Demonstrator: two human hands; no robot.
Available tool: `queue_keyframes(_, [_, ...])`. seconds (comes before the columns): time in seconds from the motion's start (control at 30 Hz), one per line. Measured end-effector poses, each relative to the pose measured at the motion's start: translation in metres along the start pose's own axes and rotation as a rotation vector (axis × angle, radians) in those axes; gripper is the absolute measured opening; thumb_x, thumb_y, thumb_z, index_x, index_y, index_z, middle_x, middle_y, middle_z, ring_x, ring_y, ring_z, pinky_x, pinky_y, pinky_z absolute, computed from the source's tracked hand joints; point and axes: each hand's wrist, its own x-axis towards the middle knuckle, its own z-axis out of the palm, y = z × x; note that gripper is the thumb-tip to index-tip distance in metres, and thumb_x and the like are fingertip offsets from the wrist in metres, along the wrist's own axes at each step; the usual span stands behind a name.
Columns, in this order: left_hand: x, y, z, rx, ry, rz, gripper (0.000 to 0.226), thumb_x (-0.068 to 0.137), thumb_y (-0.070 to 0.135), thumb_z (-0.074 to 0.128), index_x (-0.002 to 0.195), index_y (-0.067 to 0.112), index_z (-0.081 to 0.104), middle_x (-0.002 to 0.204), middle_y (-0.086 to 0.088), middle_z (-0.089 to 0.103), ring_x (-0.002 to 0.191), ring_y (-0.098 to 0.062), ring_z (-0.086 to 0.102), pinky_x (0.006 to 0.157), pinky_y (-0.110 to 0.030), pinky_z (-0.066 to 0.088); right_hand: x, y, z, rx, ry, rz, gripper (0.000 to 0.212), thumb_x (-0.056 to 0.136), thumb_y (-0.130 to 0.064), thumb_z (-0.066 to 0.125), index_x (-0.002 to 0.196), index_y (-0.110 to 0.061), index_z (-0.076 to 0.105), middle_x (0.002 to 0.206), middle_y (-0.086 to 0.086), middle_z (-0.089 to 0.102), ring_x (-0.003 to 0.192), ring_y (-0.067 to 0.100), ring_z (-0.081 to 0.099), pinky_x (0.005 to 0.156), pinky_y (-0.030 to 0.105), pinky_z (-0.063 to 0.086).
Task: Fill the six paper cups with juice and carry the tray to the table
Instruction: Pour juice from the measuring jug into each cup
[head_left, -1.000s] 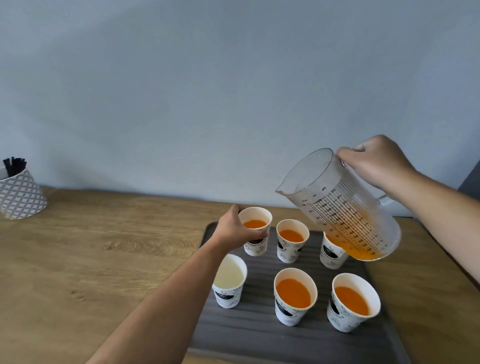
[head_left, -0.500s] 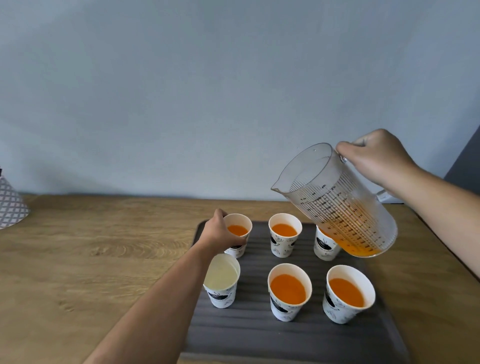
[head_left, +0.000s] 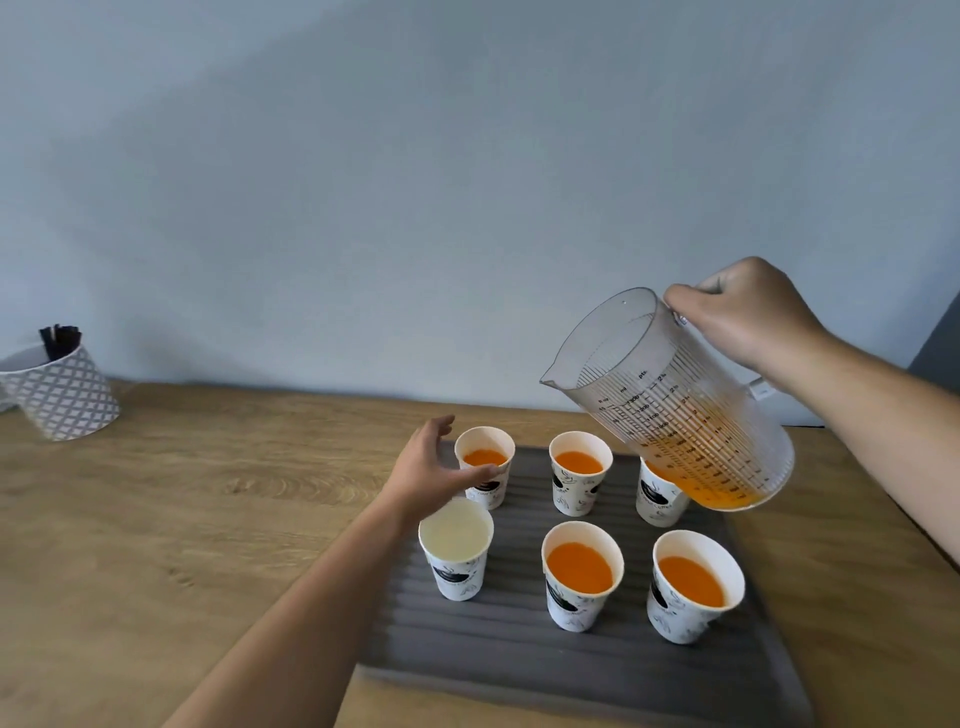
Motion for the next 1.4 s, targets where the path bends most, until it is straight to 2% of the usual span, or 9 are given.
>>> queue_keyframes(0.1, [-0.030, -0.007, -0.008, -0.036, -0.040, 0.011, 0.112, 0.043, 0.065, 0.079, 0.139, 0.023, 0.040, 0.141, 0.004, 0.047, 0.128, -0.008, 0.043, 0.106, -0.027, 0.035, -0.007, -0.009, -0.001, 0.014, -0.024, -0.030, 0.046, 0.076, -0.025, 0.057, 0.044, -0.018, 0.025, 0.043, -0.002, 0.015, 0.044, 0.019, 0.017, 0.057, 0.031, 0.025])
queue_keyframes(0.23, [-0.061, -0.017, -0.007, 0.010, -0.131, -0.022, 0.122, 0.036, 0.057, 0.085, 0.142, 0.023, 0.033, 0.140, 0.002, 0.044, 0.127, -0.008, 0.043, 0.105, -0.025, 0.034, -0.019, -0.018, 0.004, 0.013, -0.073, -0.062, 0.044, 0.075, -0.025, 0.058, 0.045, -0.018, 0.026, 0.045, -0.002, 0.016, 0.047, 0.018, 0.018, 0.058, 0.032, 0.025])
queue_keyframes(0.3, [-0.069, -0.021, -0.002, 0.081, -0.136, -0.032, 0.115, 0.044, 0.043, 0.090, 0.142, 0.025, 0.033, 0.136, 0.006, 0.044, 0.123, -0.009, 0.044, 0.101, -0.024, 0.036, -0.025, -0.020, 0.008, -0.001, -0.089, -0.075, 0.045, 0.075, -0.025, 0.058, 0.045, -0.019, 0.024, 0.042, -0.004, 0.014, 0.048, 0.019, 0.018, 0.057, 0.032, 0.024])
queue_keyframes(0.4, [-0.076, -0.023, 0.007, 0.142, -0.067, -0.034, 0.093, 0.054, 0.026, 0.088, 0.134, 0.023, 0.041, 0.119, 0.009, 0.051, 0.108, -0.011, 0.050, 0.084, -0.019, 0.037, -0.032, -0.022, 0.014, -0.027, -0.118, -0.099, 0.045, 0.075, -0.028, 0.058, 0.045, -0.019, 0.024, 0.044, -0.003, 0.016, 0.048, 0.019, 0.020, 0.056, 0.032, 0.024])
queue_keyframes(0.5, [-0.081, -0.019, 0.010, 0.095, -0.016, -0.049, 0.077, 0.057, 0.022, 0.087, 0.123, 0.023, 0.048, 0.105, 0.010, 0.055, 0.095, -0.009, 0.052, 0.076, -0.017, 0.037, -0.038, -0.026, 0.020, -0.074, -0.146, -0.139, 0.048, 0.075, -0.028, 0.059, 0.044, -0.018, 0.024, 0.044, -0.002, 0.017, 0.048, 0.020, 0.022, 0.054, 0.031, 0.024])
queue_keyframes(0.67, [-0.087, -0.009, 0.005, 0.035, 0.019, -0.018, 0.071, 0.056, 0.023, 0.088, 0.117, 0.024, 0.052, 0.102, 0.011, 0.059, 0.094, -0.008, 0.056, 0.069, -0.013, 0.041, -0.044, -0.036, 0.030, -0.188, -0.187, -0.203, 0.049, 0.073, -0.029, 0.059, 0.041, -0.014, 0.026, 0.042, -0.001, 0.021, 0.046, 0.020, 0.025, 0.050, 0.029, 0.022])
queue_keyframes(0.97, [-0.089, -0.004, 0.000, -0.003, 0.031, -0.005, 0.073, 0.051, 0.024, 0.091, 0.115, 0.025, 0.055, 0.106, 0.009, 0.063, 0.098, -0.009, 0.059, 0.083, -0.024, 0.049, -0.051, -0.051, 0.047, -0.287, -0.250, -0.346, 0.048, 0.077, -0.032, 0.059, 0.043, -0.016, 0.030, 0.044, -0.002, 0.025, 0.048, 0.019, 0.027, 0.050, 0.028, 0.023])
queue_keyframes(1.13, [-0.088, -0.006, 0.001, 0.004, 0.012, -0.016, 0.072, 0.051, 0.026, 0.091, 0.113, 0.024, 0.055, 0.106, 0.009, 0.062, 0.096, -0.008, 0.057, 0.077, -0.019, 0.044, -0.054, -0.056, 0.056, -0.327, -0.267, -0.397, 0.048, 0.077, -0.033, 0.058, 0.043, -0.015, 0.030, 0.042, -0.003, 0.025, 0.045, 0.018, 0.025, 0.049, 0.027, 0.023])
queue_keyframes(1.4, [-0.083, -0.010, 0.004, 0.017, -0.011, -0.019, 0.072, 0.051, 0.027, 0.091, 0.114, 0.024, 0.055, 0.105, 0.010, 0.062, 0.095, -0.007, 0.057, 0.078, -0.020, 0.045, -0.056, -0.058, 0.069, -0.352, -0.318, -0.445, 0.048, 0.082, -0.033, 0.058, 0.042, -0.014, 0.039, 0.039, -0.006, 0.032, 0.041, 0.015, 0.031, 0.048, 0.023, 0.027])
